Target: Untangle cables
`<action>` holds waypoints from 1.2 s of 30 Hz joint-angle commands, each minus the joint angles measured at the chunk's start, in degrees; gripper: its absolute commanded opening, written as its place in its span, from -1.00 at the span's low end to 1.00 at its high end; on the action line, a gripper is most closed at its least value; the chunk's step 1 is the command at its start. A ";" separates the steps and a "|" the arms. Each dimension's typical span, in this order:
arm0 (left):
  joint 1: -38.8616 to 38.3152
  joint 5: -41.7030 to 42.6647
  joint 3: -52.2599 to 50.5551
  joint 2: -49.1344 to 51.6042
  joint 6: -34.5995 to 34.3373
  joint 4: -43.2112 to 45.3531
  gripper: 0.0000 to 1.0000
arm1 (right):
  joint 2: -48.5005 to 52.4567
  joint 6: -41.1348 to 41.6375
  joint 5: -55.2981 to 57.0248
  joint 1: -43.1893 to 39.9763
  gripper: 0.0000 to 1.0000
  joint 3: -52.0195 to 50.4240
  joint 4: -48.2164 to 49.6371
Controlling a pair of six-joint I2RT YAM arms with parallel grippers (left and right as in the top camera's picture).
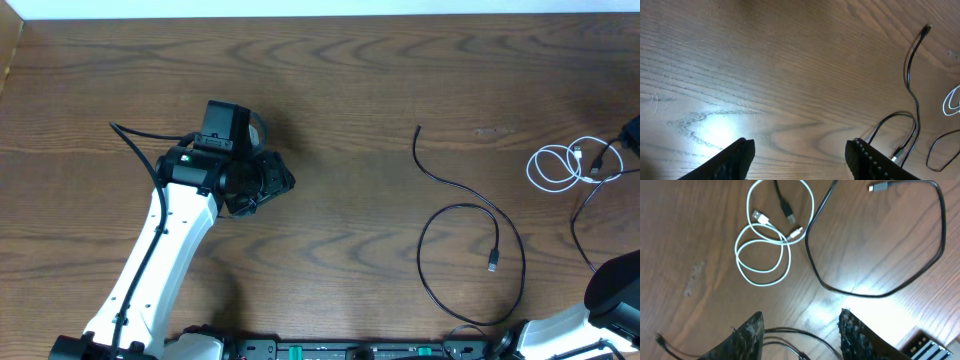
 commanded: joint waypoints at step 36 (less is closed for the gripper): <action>0.09 -0.61 0.09 -0.26 0.57 -0.66 0.26 | 0.17 -3.32 -30.86 -1.27 -0.98 -44.13 57.94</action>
